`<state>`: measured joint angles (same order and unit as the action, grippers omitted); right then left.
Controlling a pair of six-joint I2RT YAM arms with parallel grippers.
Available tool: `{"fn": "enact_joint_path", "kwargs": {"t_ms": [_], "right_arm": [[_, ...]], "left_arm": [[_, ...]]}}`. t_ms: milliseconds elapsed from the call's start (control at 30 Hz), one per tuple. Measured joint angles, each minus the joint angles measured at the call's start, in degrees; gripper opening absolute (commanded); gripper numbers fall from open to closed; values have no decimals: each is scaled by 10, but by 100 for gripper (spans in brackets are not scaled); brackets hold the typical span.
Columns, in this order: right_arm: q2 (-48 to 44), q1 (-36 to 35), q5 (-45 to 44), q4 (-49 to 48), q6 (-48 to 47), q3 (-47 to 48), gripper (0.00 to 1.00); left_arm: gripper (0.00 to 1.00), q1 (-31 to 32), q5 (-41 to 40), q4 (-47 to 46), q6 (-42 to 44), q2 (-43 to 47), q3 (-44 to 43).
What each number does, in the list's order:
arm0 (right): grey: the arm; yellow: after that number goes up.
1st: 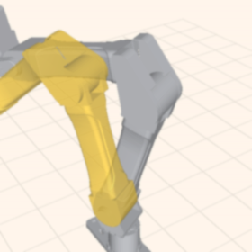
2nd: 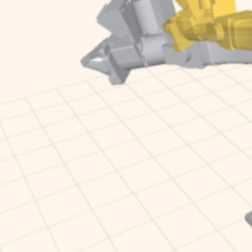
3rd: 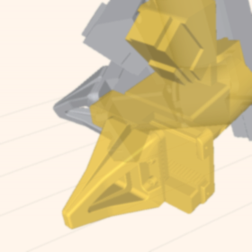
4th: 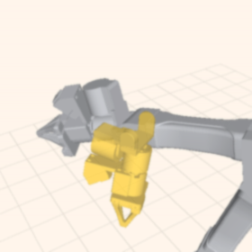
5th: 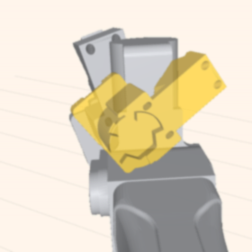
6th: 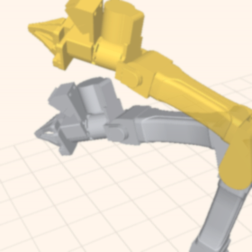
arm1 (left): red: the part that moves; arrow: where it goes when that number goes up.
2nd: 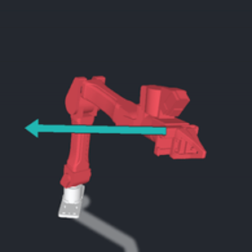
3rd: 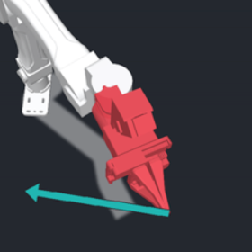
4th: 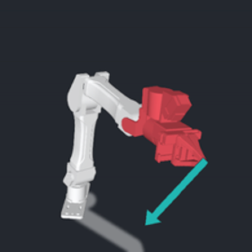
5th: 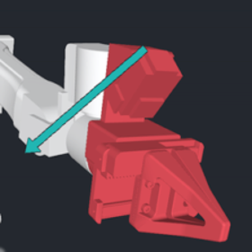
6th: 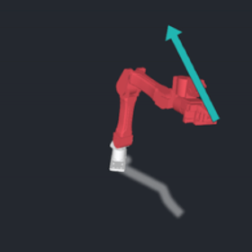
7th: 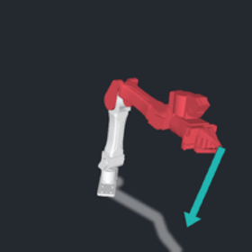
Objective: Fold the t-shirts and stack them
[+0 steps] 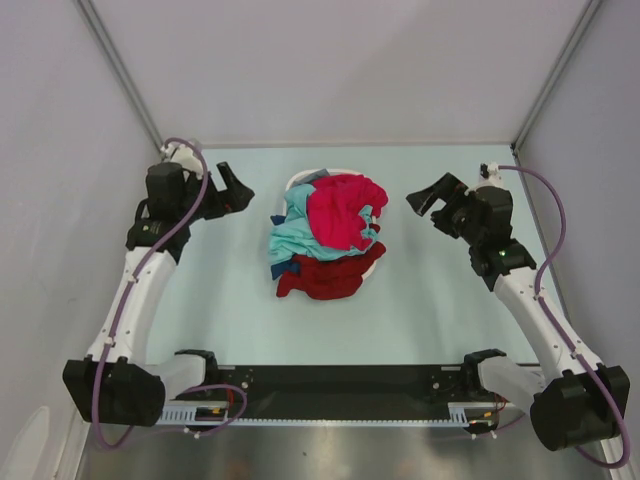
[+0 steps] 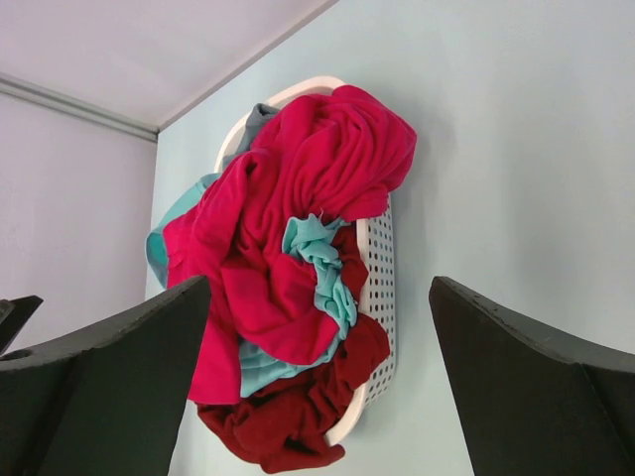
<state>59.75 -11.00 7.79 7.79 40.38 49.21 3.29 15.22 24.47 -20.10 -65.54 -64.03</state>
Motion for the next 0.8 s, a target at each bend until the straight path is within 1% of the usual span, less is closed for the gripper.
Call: {"fn": "enact_joint_path", "kwargs": {"t_ms": [533,667,800], "right_arm": [[0,0,5,-12,-2,0,100],[7,-1,51,-60,-13,-1,100],[24,-19,52,-90,-21,3,100]], "left_arm": [[99,0,10,-22,-1,26,12],[99,-14,32,-23,-20,38,12],[99,-43,63,-31,-34,53,12]]}}
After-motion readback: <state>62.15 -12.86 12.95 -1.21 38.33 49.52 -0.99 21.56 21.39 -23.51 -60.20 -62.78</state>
